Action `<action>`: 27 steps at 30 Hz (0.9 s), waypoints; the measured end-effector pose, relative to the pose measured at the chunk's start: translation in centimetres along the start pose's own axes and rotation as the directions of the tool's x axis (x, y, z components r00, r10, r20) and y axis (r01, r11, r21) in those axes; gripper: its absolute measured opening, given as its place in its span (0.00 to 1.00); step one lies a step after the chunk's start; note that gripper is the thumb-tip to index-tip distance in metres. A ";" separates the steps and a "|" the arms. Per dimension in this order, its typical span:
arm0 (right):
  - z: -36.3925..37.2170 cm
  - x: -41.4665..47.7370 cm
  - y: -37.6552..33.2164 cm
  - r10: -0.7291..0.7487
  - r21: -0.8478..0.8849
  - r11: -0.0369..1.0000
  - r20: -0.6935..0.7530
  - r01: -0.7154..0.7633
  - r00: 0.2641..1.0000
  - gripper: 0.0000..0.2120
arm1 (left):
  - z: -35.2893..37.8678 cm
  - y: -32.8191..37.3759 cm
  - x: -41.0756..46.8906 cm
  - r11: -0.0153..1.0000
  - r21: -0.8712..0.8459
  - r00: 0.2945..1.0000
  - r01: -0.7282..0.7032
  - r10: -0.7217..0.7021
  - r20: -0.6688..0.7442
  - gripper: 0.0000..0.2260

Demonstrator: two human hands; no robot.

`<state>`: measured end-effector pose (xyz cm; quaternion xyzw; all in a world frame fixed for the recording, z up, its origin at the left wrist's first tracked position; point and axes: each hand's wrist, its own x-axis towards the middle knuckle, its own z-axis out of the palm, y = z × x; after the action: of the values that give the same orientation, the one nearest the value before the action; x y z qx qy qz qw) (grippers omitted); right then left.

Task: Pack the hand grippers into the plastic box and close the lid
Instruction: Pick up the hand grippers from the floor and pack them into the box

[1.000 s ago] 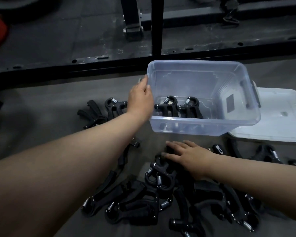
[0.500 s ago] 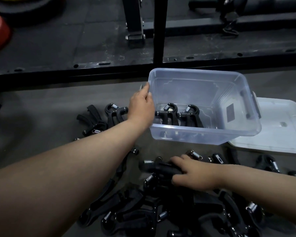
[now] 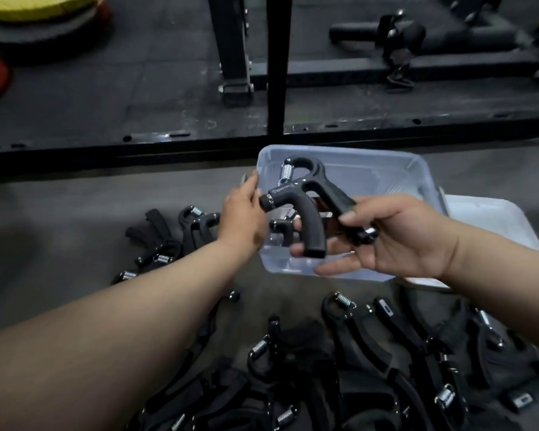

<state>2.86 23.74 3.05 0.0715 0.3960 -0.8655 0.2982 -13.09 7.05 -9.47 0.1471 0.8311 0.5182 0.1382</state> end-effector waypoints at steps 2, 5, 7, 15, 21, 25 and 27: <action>-0.4 1.0 -0.6 -0.037 -0.086 0.996 -0.168 0.023 0.985 0.24 | -0.3 1.6 -1.0 1.000 -0.021 1.000 -0.007 0.006 -0.028 0.21; -1.5 2.7 -0.9 -0.063 -0.167 0.986 -0.369 0.001 0.927 0.22 | -0.7 2.4 -1.7 0.997 0.072 0.995 -0.017 0.024 -0.095 0.20; -3.0 4.0 -0.9 -0.036 -0.105 0.994 -0.511 -0.021 0.859 0.13 | -0.6 2.1 -1.6 0.995 0.092 0.993 -0.049 0.059 -0.099 0.20; -7.4 9.9 1.0 0.167 -0.038 0.957 -0.736 -0.286 0.656 0.08 | -0.4 1.7 -1.3 0.994 0.091 0.993 -0.061 0.070 -0.099 0.20; -8.0 12.1 1.2 0.188 -0.048 0.945 -0.732 -0.324 0.655 0.07 | -0.4 1.6 -1.2 0.992 0.100 0.990 -0.071 0.082 -0.116 0.20; -8.3 13.0 2.4 0.079 -0.359 0.756 -0.780 -0.548 0.621 0.05 | -0.3 1.5 -1.2 0.990 0.112 0.989 -0.090 0.102 -0.111 0.20; -8.0 13.1 2.5 -0.020 -0.585 0.402 -0.775 -0.705 0.632 0.09 | -0.3 1.6 -1.3 0.989 0.116 0.988 -0.090 0.103 -0.111 0.20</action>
<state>-7.29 22.24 -8.65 0.3104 0.8215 -0.3617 0.3130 -11.91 6.95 -7.78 0.1640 0.8571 0.4851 0.0556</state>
